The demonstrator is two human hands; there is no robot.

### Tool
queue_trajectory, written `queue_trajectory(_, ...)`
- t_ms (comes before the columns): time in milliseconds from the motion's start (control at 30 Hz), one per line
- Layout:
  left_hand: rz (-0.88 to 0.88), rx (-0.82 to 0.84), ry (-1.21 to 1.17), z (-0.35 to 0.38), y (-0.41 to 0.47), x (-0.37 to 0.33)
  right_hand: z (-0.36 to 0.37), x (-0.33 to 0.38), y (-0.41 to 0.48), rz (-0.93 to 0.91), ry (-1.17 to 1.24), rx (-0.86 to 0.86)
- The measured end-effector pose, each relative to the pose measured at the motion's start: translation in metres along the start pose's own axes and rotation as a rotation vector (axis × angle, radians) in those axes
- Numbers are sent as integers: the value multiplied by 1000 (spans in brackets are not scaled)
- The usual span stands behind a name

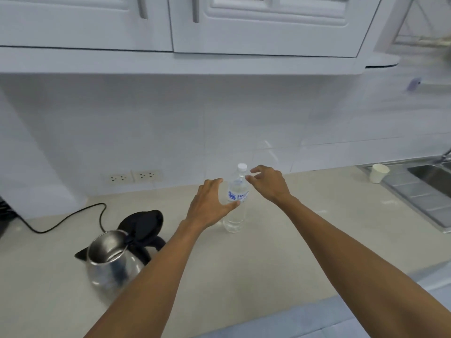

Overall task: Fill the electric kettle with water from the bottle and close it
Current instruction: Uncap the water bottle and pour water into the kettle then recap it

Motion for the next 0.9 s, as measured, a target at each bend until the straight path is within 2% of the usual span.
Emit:
queue_trajectory(233,-128,47,-64,54,61,-2,18,2,54,-101,-20,18)
queue_trajectory(367,-216,92,-221,85,88,8,21,2,62,-149,-52,-17)
queue_trajectory(533,-367,52,-470,117,92,24,28,3,61,-199,-121,-11)
queue_trajectory(667,-314,-18,-504,122,81,28,27,8,51,-225,-163,1)
queue_trajectory(900,-248,12,-527,99,59,30,10,46,24,-277,-270,33)
Point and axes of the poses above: each hand's wrist, its own y-axis towards the middle knuckle, its own z-axis out of the palm, x = y × z, the point moved 8 cm from there along y, towards the middle knuckle, and after that the axes turned 10 degrees about -z, right-handed, at the moved point
